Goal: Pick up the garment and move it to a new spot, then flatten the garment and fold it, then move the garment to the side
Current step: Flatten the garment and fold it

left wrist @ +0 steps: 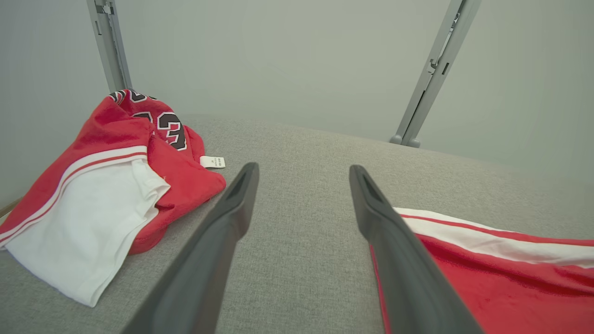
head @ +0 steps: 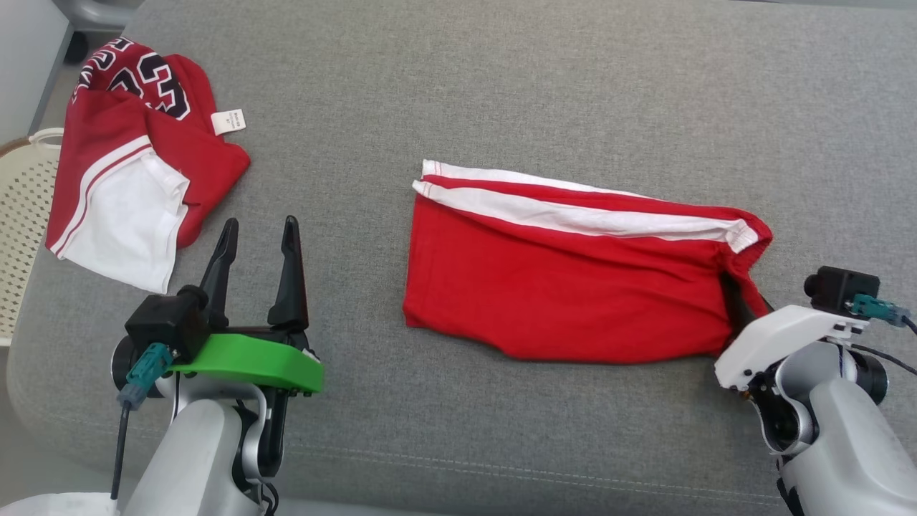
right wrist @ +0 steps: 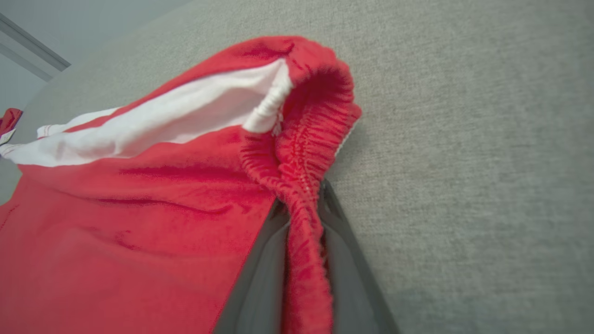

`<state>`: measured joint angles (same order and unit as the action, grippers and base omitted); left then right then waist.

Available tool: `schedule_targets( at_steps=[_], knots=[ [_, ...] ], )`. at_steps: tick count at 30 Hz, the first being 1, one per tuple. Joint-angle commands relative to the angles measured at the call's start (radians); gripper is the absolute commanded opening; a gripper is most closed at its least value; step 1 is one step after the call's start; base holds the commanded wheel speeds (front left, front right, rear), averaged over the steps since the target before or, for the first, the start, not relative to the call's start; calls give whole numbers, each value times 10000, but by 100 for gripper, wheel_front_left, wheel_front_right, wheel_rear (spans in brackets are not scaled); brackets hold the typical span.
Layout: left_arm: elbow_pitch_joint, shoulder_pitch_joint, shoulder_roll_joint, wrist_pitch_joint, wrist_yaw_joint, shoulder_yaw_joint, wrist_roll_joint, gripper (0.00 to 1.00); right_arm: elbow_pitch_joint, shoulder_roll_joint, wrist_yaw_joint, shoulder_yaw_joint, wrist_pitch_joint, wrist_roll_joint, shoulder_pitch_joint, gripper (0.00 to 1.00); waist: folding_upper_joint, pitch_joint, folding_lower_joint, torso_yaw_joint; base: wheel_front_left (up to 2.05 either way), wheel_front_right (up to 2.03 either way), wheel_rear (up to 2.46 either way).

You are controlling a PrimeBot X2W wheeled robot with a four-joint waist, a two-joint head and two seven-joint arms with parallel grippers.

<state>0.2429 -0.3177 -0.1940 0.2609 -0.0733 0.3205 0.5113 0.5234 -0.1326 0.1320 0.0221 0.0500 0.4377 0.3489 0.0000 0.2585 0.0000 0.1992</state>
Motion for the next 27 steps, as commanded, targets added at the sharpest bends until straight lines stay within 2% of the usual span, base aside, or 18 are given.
schedule_targets(
  at_steps=[1, 9, 14, 17, 18, 20, 23, 27],
  knots=[
    [7, -53, -12, 26, 60, -53, 54, 100, -13, -160, -26, 257, 17, 218, -324, 0, 0, -76, 0, -83, 0, 0, 0],
    [-24, -16, -26, 27, 18, -118, -13, 100, -370, -461, -21, 1058, 95, 384, -477, 0, 0, -123, 0, -308, 0, 0, 0],
    [14, -17, -54, 27, 17, -101, -17, 100, -1586, -29, -12, 841, 368, 1399, -396, 0, 0, -211, 0, -378, 0, 0, 0],
    [33, 0, -83, 26, -49, -109, -17, 100, -3040, 278, -14, 401, 757, 2254, -761, 0, 0, -296, 0, -398, 0, 0, 0],
    [32, 62, -97, 17, -63, -85, -21, 100, -3935, 434, -12, 26, 1019, 2597, -936, 0, 0, -314, 0, -430, 0, 0, 0],
    [42, 101, -87, -8, -74, -40, -34, 100, -4553, 556, -12, -397, 1209, 2712, -1021, 0, 0, -320, 0, -421, 0, 0, 0],
    [42, 64, -44, -45, -81, 29, -21, 100, -4859, 717, -12, -1015, 1306, 2717, -930, 0, 0, -314, 0, -354, 0, 0, 0],
    [82, -36, 11, -72, -30, 132, 5, 100, -4250, 791, -12, -1837, 954, 2793, -474, 0, 0, -325, 0, -141, 0, 0, 0]
  ],
)
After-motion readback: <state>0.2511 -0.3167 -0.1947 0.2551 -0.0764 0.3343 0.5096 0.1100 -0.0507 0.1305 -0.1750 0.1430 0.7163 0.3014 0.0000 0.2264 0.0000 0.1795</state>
